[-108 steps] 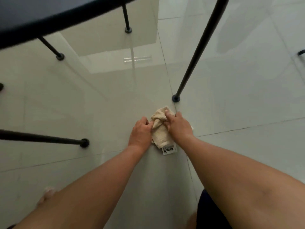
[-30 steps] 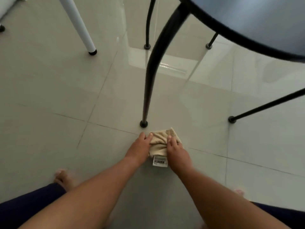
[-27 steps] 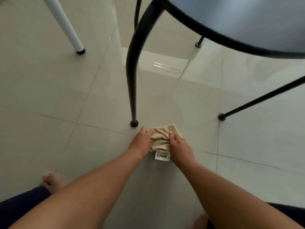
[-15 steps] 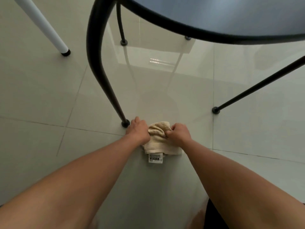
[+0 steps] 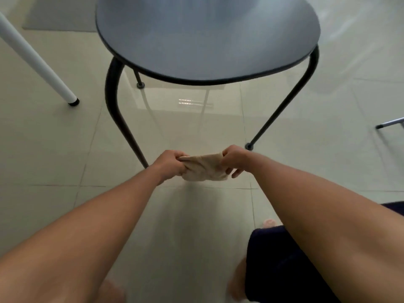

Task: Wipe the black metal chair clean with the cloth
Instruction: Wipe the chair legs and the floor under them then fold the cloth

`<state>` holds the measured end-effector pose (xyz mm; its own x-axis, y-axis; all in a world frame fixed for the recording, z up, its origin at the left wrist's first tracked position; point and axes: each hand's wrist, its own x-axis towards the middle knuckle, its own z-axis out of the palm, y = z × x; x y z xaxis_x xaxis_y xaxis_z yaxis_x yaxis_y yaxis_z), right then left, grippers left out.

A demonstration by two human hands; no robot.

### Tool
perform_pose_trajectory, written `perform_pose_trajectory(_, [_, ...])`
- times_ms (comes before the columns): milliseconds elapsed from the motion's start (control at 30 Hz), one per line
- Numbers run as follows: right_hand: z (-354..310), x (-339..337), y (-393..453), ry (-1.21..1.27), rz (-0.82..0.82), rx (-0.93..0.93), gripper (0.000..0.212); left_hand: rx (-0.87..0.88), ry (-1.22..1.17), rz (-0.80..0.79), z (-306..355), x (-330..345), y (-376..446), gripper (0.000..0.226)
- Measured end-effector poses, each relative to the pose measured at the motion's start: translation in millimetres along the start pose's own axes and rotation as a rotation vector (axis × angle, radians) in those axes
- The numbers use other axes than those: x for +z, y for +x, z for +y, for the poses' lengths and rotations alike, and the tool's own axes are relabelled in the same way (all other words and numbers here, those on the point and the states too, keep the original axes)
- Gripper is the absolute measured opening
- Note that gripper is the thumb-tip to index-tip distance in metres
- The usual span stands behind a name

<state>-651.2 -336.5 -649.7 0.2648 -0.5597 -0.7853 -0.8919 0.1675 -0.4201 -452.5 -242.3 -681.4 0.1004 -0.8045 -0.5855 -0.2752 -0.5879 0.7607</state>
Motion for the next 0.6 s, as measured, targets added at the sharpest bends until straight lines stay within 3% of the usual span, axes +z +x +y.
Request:
perform_pose_trajectory(133, [-7,-45,-59,-0.032,-0.046,-0.021,0.015,0.079,0.014,-0.035,45,-3,-34,0.024])
perform_pose_trajectory(233, [-12,-77,-102,-0.137,-0.019,-0.033,0.033,0.130,0.045,-0.108,82,-6,-59,0.023])
perform_pose_trajectory(400, [-16,-116,-166,-0.155,-0.051,-0.066,0.039,0.122,0.224,-0.426,146,-16,-104,0.034])
perform_pose_trajectory(600, [-33,-149,-226,-0.073,-0.196,-0.180,0.025,0.208,0.341,-0.619,227,-39,-162,0.025])
